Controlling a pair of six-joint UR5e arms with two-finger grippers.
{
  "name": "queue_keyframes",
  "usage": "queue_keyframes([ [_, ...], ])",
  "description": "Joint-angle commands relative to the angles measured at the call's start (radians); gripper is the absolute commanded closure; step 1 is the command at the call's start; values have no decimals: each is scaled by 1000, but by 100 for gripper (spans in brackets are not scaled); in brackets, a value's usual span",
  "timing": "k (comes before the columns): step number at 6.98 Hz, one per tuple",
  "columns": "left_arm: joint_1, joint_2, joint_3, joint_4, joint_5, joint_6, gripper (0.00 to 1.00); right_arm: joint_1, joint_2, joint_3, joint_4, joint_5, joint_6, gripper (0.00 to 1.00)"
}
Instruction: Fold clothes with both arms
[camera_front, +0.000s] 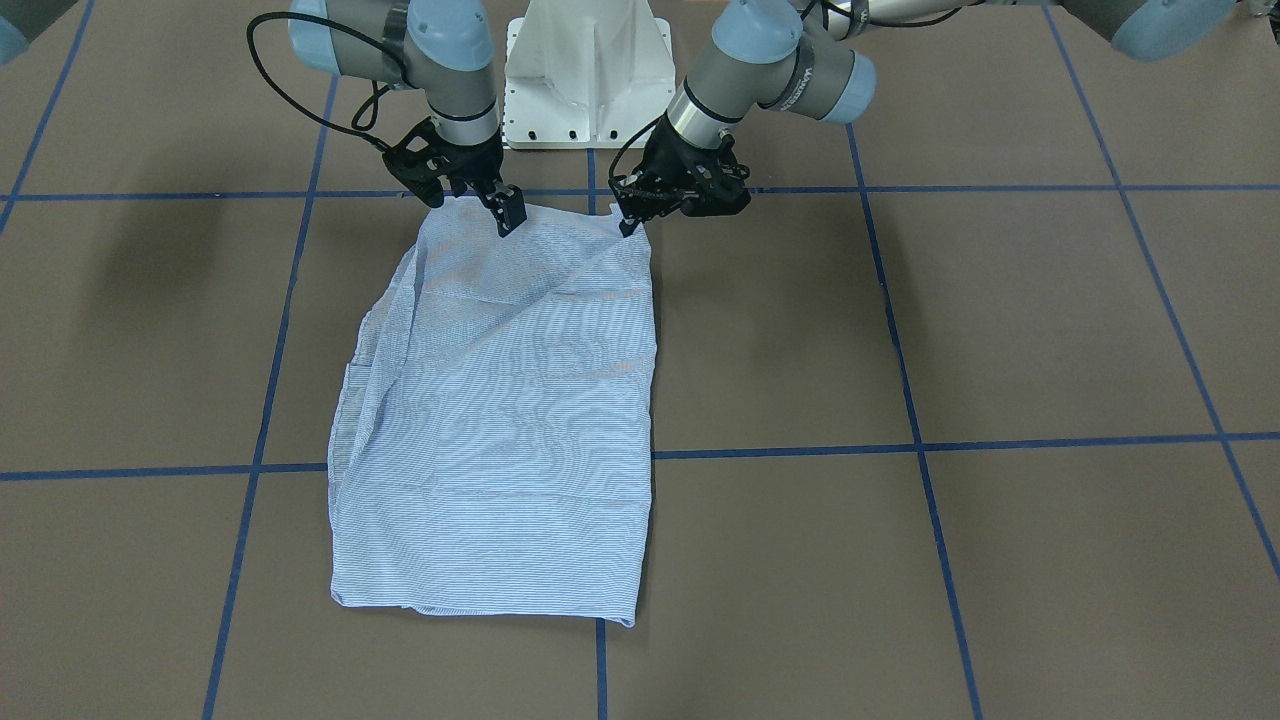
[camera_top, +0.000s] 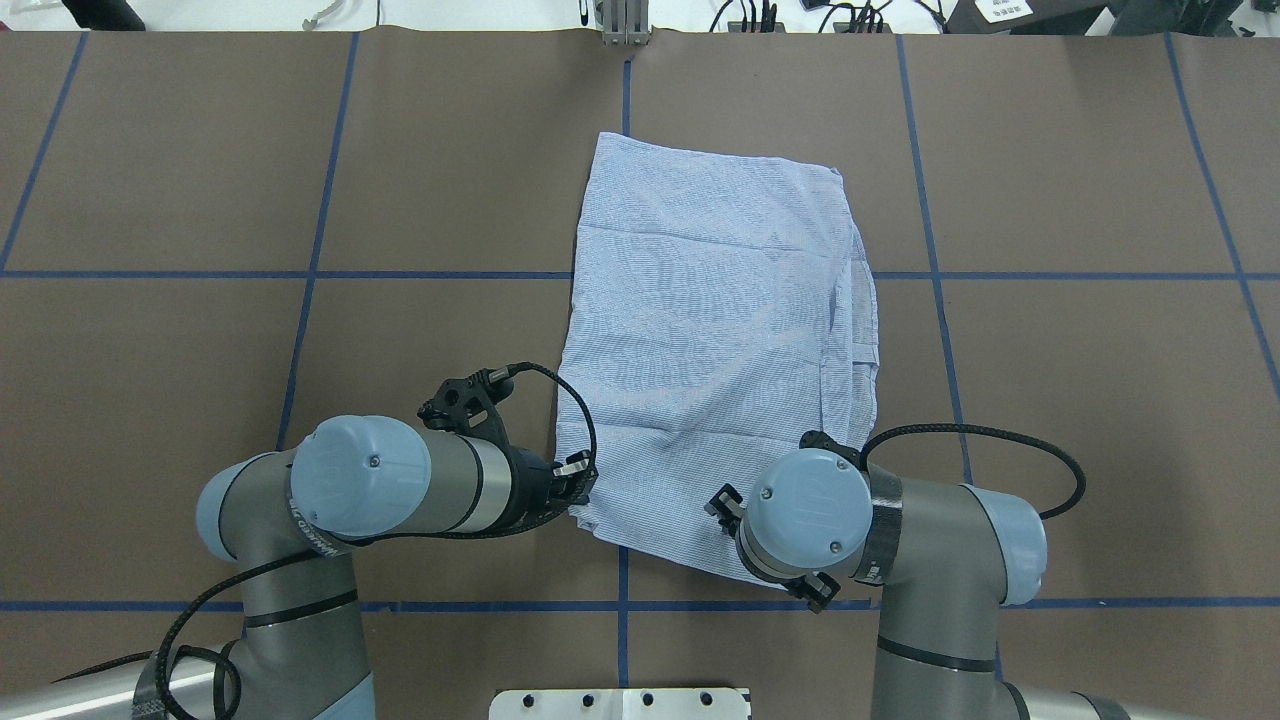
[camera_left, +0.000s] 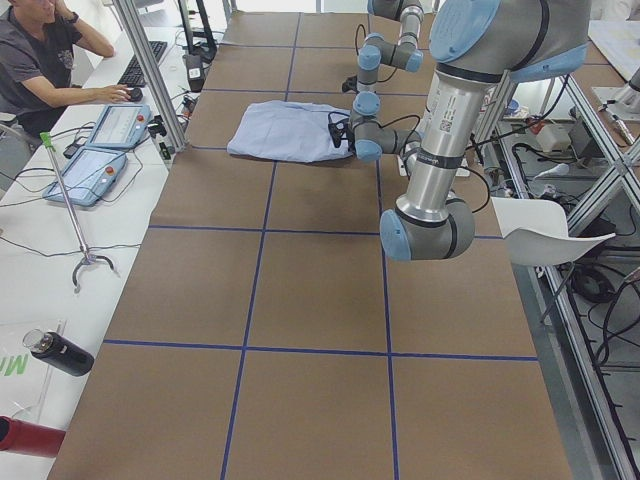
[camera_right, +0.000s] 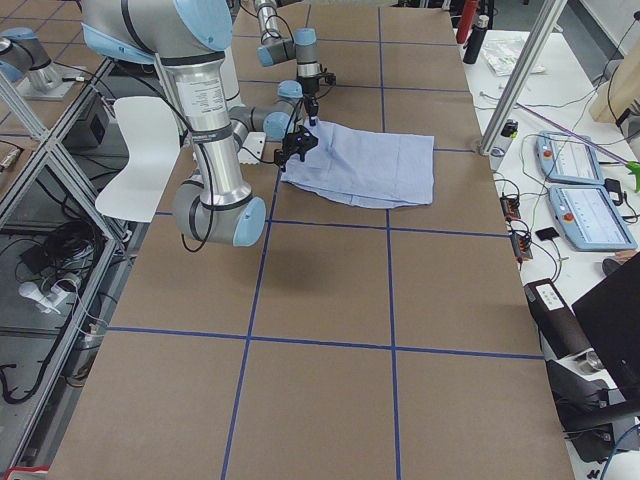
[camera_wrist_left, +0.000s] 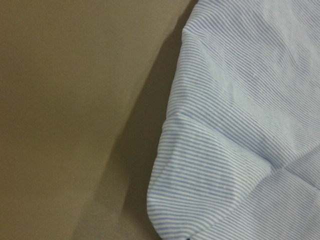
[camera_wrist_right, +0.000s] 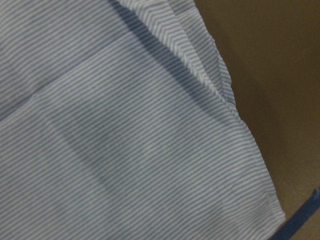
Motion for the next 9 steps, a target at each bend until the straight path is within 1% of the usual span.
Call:
queue_keyframes([
  [1,1,0,0,0,1,0,100,-8,0,-19,5,0,0,2],
  [7,-1,-1,0,0,1,0,100,-20,-12,-9,0,3,-2,2],
  [8,-1,0,0,0,1,0,100,-20,-12,-10,2,2,0,8],
  [9,-1,0,0,0,1,0,100,-20,-12,-12,-1,2,1,19],
])
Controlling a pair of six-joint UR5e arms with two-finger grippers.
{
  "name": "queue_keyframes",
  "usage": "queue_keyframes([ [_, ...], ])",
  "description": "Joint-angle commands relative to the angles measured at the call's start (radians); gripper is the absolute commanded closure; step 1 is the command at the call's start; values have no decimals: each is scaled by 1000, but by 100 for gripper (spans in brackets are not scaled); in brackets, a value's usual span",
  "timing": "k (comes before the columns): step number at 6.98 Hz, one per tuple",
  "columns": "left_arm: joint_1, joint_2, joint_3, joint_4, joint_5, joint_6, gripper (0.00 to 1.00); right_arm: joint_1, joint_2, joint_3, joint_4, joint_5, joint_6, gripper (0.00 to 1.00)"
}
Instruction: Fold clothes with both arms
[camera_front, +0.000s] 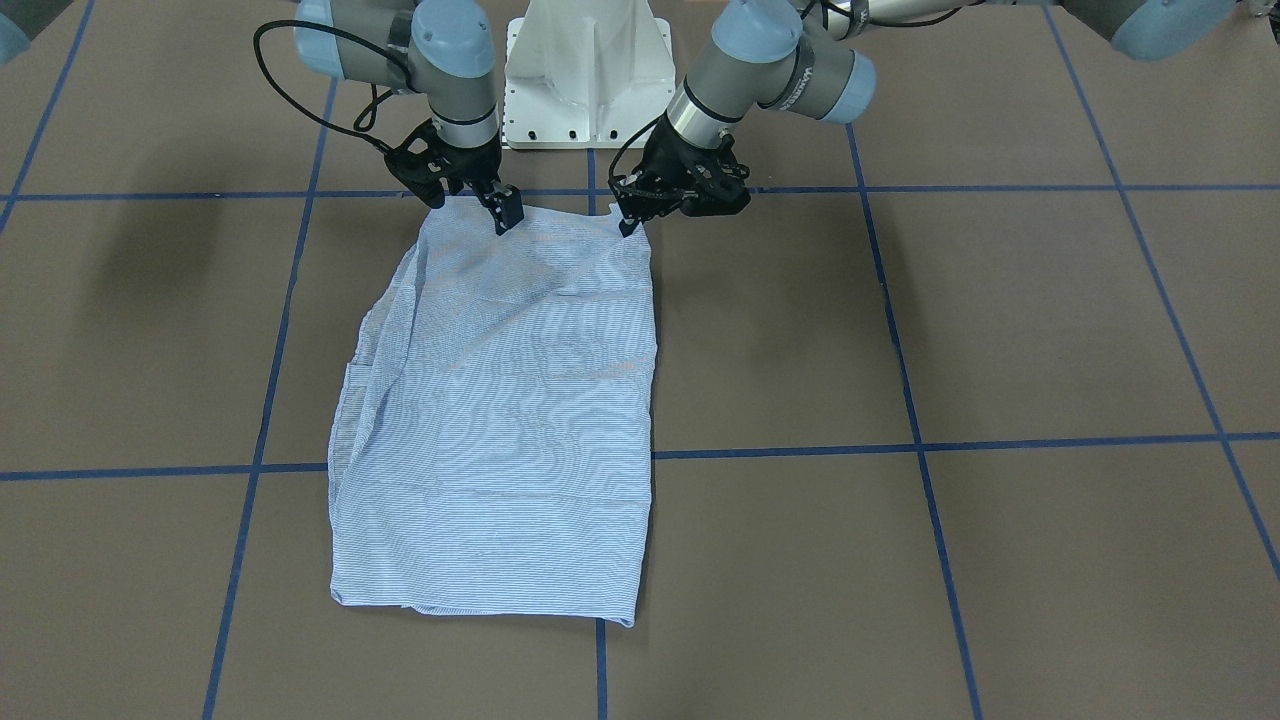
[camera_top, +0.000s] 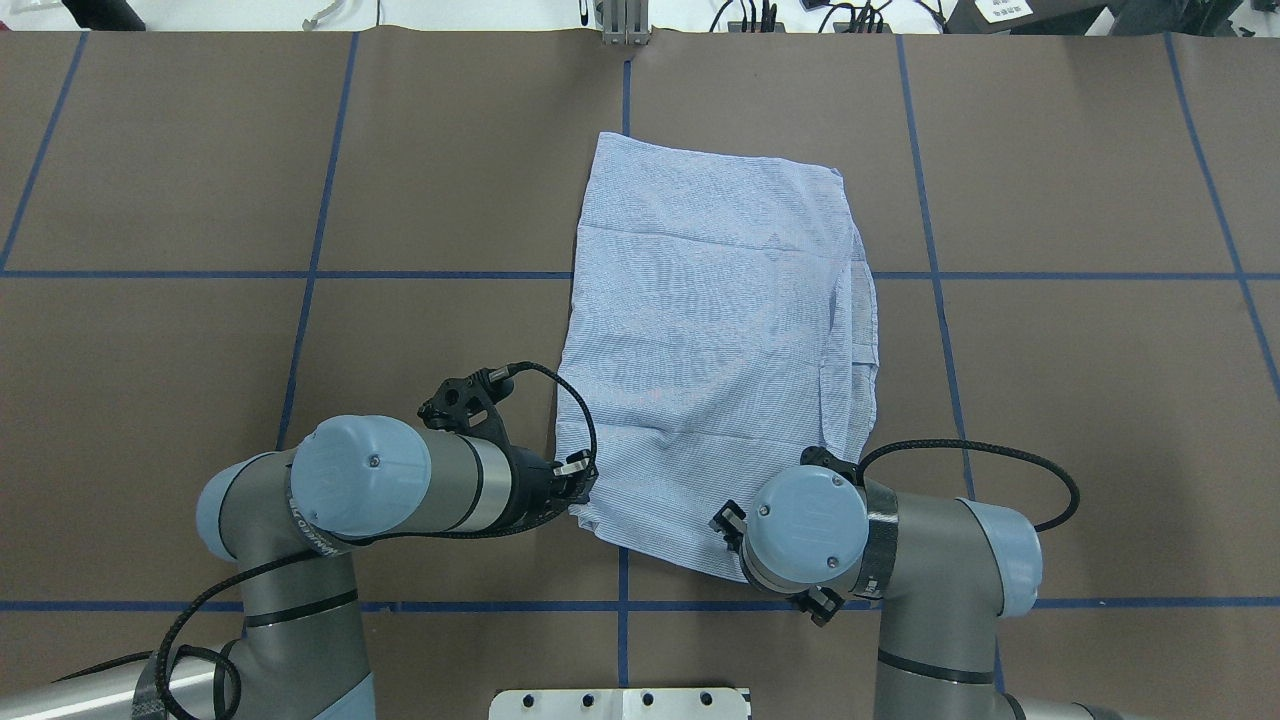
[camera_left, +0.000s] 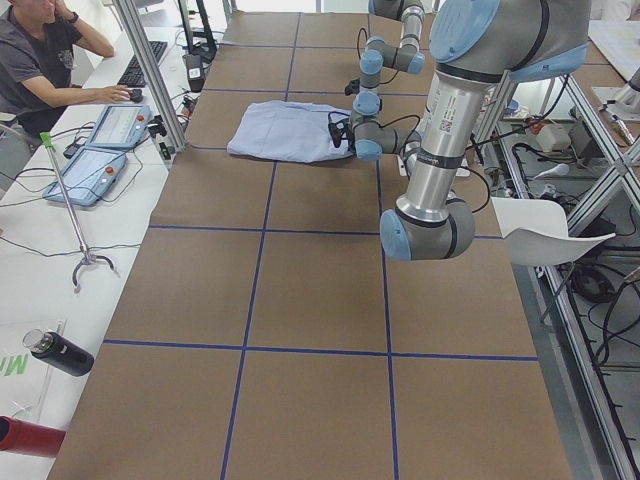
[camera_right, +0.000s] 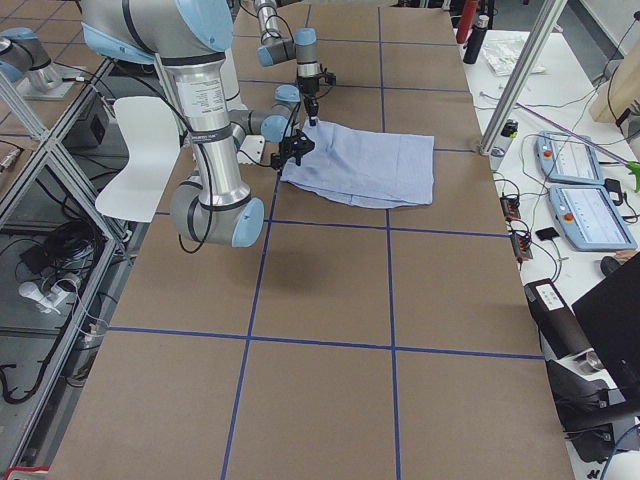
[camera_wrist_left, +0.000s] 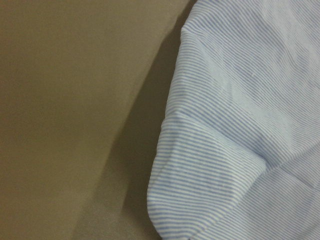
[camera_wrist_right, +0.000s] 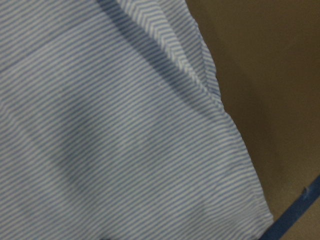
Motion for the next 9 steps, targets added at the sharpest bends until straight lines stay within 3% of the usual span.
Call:
queue_keyframes([
  [1,0,-1,0,0,0,0,100,-1,-1,-4,-3,0,2,23],
  [2,0,0,0,0,0,0,100,-1,-1,-4,-3,0,2,37],
  [5,0,-1,0,0,0,0,100,-1,2,4,-6,1,0,64],
  [9,0,0,0,0,0,0,100,1,1,22,-10,7,2,67],
])
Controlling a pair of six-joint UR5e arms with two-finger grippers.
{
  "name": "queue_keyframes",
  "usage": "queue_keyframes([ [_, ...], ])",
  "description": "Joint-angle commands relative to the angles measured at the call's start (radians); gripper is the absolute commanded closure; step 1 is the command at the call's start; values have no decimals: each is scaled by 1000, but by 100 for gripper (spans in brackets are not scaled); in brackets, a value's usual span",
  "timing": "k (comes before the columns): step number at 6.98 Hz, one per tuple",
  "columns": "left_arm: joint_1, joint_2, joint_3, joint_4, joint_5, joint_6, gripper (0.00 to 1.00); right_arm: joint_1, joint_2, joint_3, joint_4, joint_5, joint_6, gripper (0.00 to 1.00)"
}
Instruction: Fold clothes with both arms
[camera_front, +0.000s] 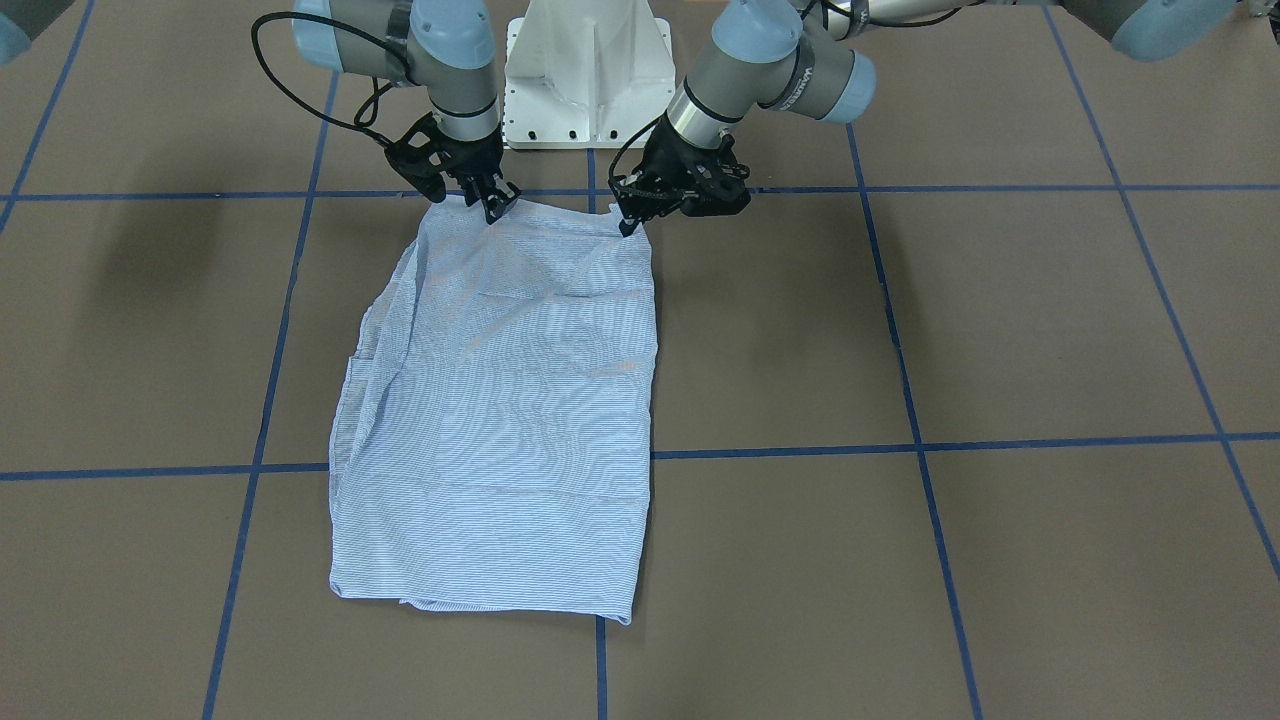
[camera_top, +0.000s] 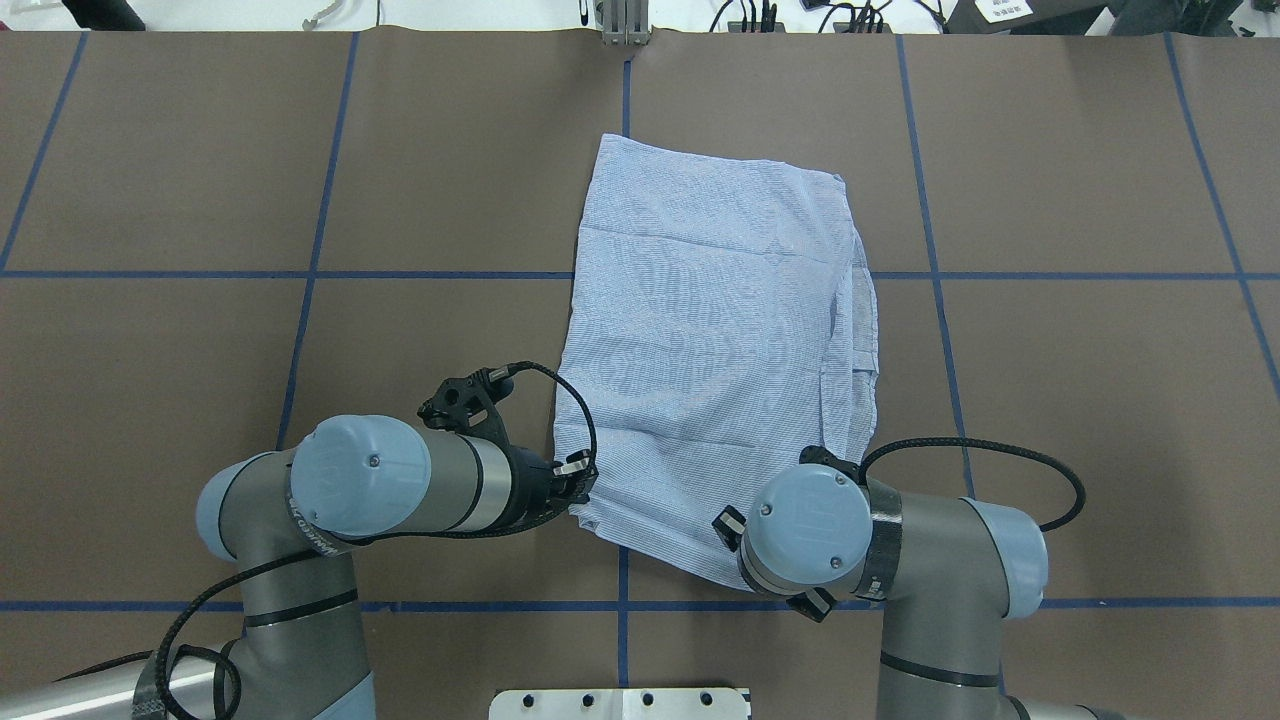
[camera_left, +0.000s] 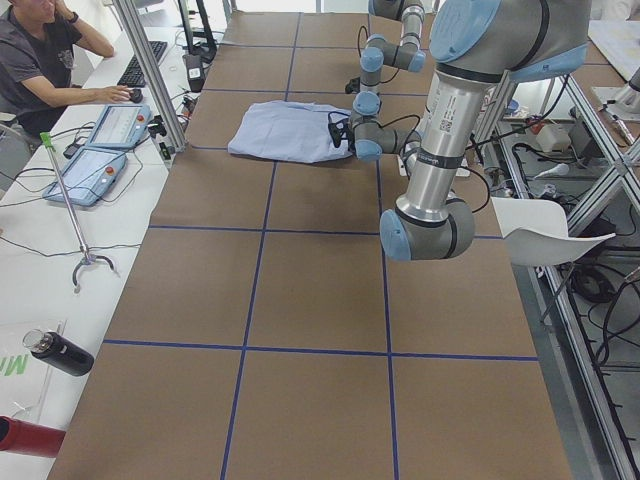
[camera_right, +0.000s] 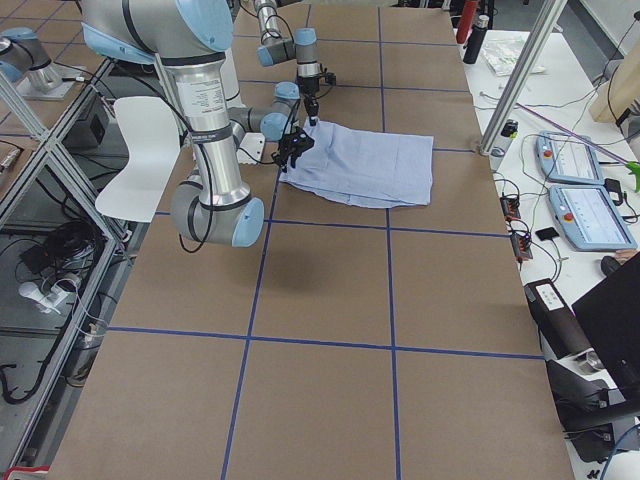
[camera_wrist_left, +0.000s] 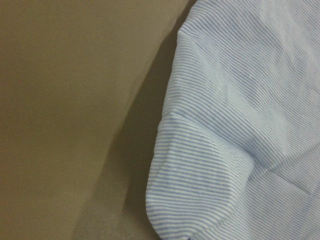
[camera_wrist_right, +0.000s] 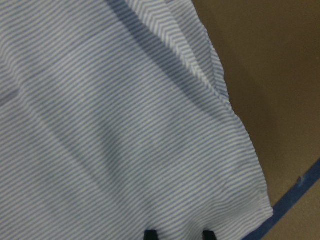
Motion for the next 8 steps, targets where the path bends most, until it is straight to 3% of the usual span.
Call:
queue_keyframes([
  [1,0,1,2,0,0,0,100,-1,-1,-2,0,1,-1,67],
  [2,0,1,0,0,0,0,100,-1,-1,-5,0,1,-1,67],
  [4,0,-1,0,0,0,0,100,0,5,-5,1,0,0,100],
  [6,-5,-2,-15,2,0,0,100,19,8,4,4,-2,57,100],
  [8,-3,-4,-107,61,-3,-14,100,36,-5,64,9,10,47,100],
])
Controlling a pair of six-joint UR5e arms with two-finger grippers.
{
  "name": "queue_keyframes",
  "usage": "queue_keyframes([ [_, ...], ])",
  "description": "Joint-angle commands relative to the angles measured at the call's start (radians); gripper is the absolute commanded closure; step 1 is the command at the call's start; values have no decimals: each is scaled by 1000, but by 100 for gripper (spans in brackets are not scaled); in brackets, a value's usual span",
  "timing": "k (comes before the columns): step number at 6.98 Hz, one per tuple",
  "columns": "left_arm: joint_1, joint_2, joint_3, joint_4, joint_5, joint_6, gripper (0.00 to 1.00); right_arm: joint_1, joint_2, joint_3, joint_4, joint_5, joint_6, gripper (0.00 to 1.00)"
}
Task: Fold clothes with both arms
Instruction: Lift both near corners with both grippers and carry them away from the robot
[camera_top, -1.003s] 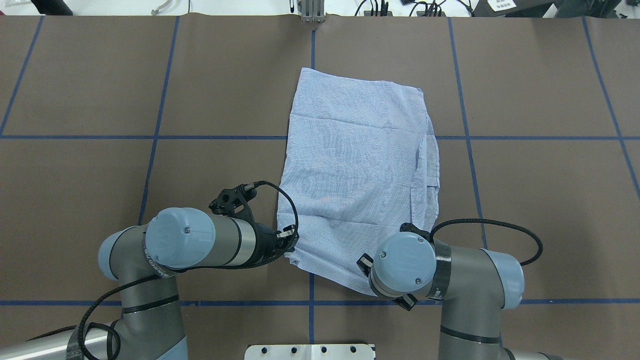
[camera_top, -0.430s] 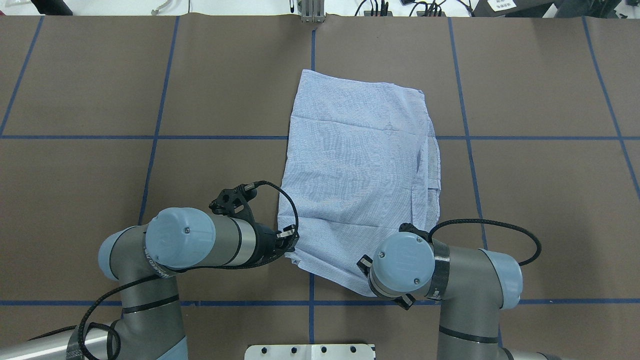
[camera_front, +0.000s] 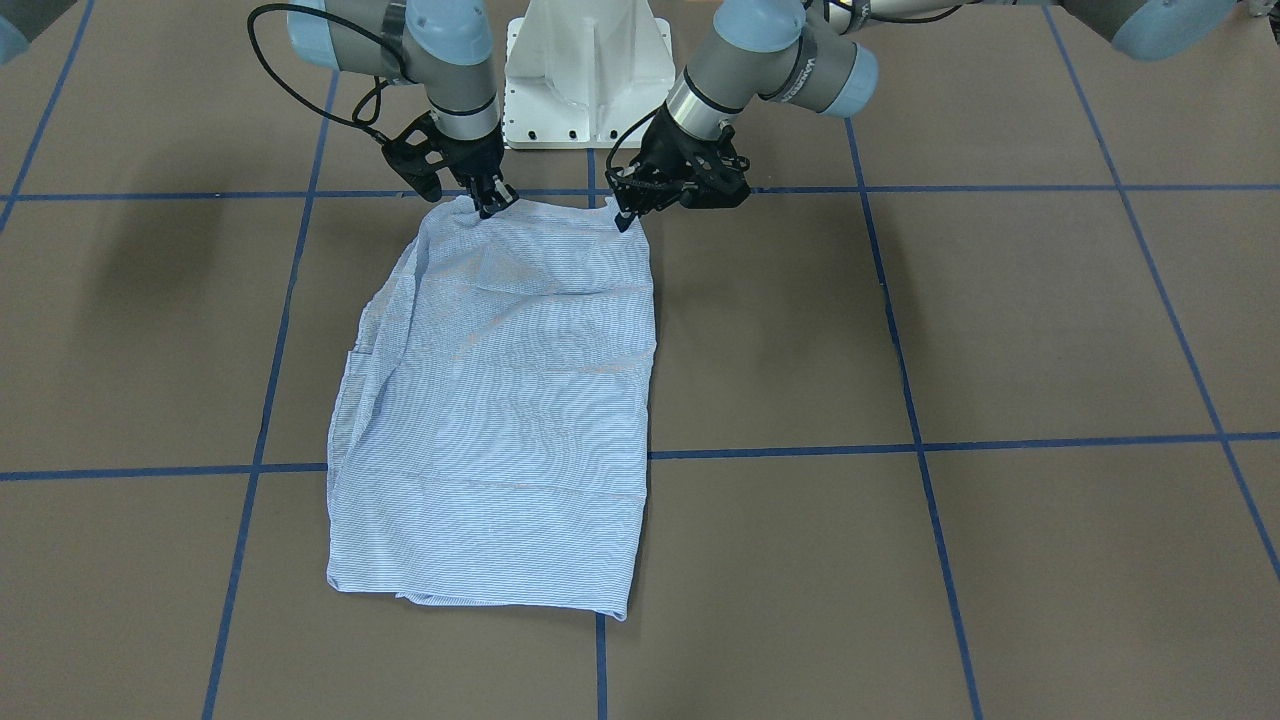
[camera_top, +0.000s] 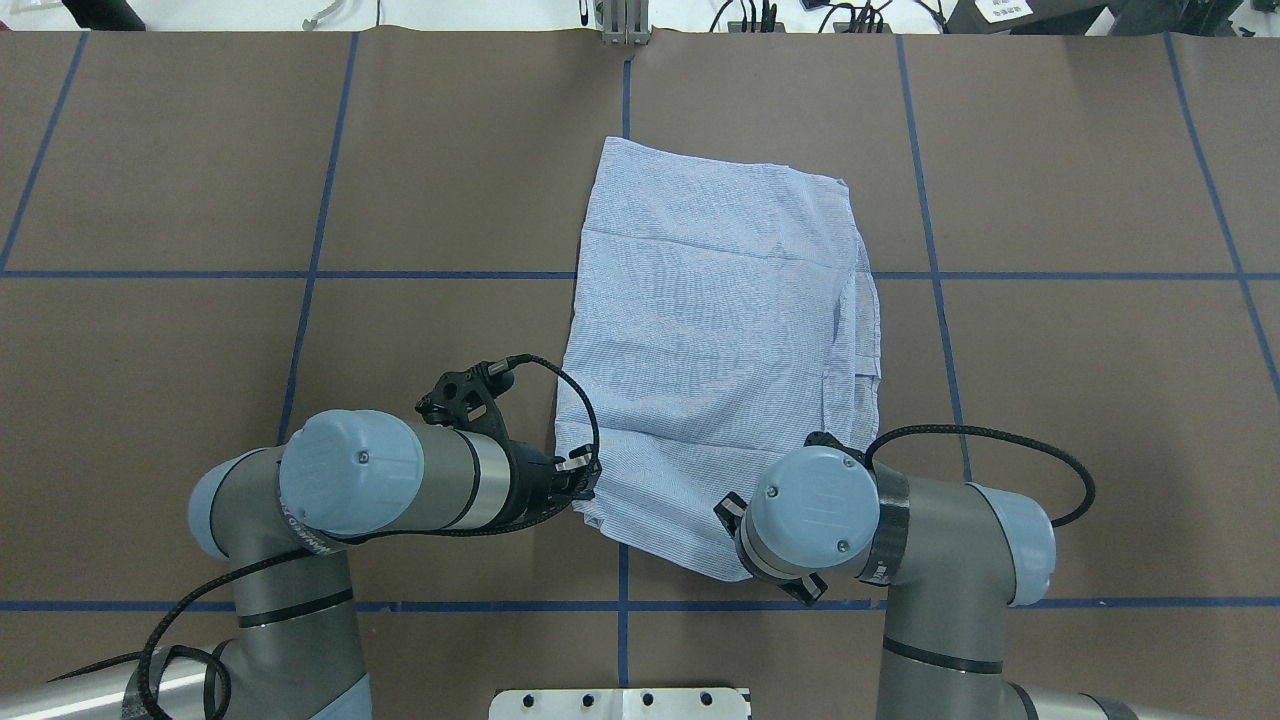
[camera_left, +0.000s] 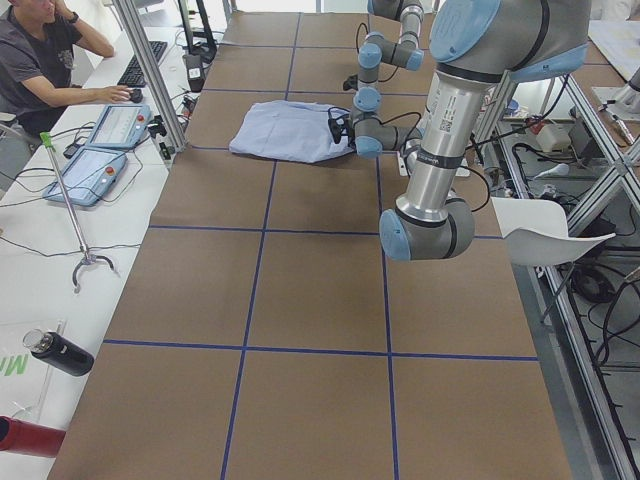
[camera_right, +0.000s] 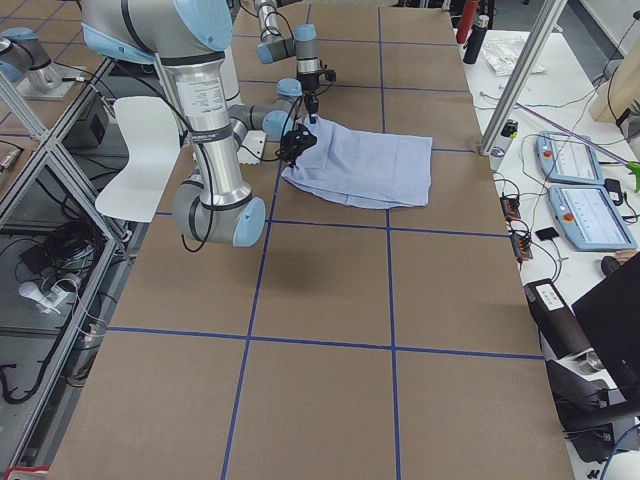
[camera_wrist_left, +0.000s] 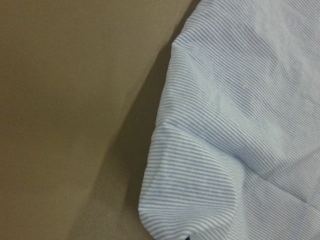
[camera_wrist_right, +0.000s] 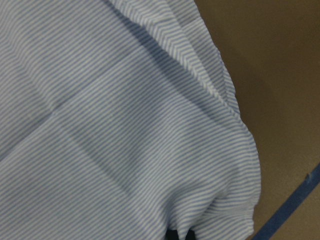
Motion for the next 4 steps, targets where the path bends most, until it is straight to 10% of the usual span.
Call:
queue_keyframes([
  [1,9,1,-119,88,-3,-20,100,8,-13,63,4,9,-3,100],
  [4,67,3,-267,272,-89,-120,100,7,-63,236,-4,73,-64,100],
])
